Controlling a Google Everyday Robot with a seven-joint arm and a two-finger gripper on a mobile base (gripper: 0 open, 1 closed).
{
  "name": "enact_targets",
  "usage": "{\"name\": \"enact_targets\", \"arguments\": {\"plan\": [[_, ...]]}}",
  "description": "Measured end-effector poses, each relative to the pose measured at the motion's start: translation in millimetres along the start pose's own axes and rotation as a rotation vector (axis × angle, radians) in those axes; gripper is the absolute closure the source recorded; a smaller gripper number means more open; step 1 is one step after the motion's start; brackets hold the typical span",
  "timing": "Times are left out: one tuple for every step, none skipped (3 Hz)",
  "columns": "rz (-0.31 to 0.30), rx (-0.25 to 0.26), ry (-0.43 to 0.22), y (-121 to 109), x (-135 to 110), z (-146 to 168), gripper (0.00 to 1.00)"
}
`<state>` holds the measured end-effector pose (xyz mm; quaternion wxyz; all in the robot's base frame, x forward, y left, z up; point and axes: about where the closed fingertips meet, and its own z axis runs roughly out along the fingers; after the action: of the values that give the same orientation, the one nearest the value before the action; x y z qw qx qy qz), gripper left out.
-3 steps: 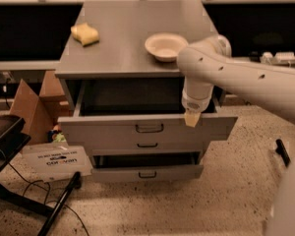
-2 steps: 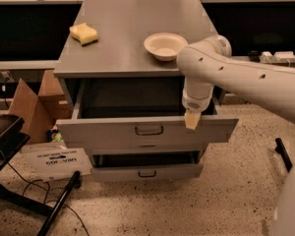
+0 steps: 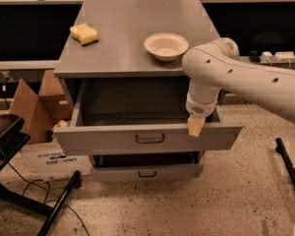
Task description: Open top drawer
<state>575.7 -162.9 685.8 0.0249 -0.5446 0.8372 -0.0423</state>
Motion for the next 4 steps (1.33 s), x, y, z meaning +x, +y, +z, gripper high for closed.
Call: {"name": "enact_targets", "arguments": {"plan": [[0.020,-0.016,0.010,11.4,12.2,1.0,1.00],[0.020,-0.016,0.010,11.5,12.2,1.0,0.84],[0.020,-0.016,0.010,11.5,12.2,1.0,0.60],[0.020,-0.016,0.010,11.5,12.2,1.0,0.37]]}}
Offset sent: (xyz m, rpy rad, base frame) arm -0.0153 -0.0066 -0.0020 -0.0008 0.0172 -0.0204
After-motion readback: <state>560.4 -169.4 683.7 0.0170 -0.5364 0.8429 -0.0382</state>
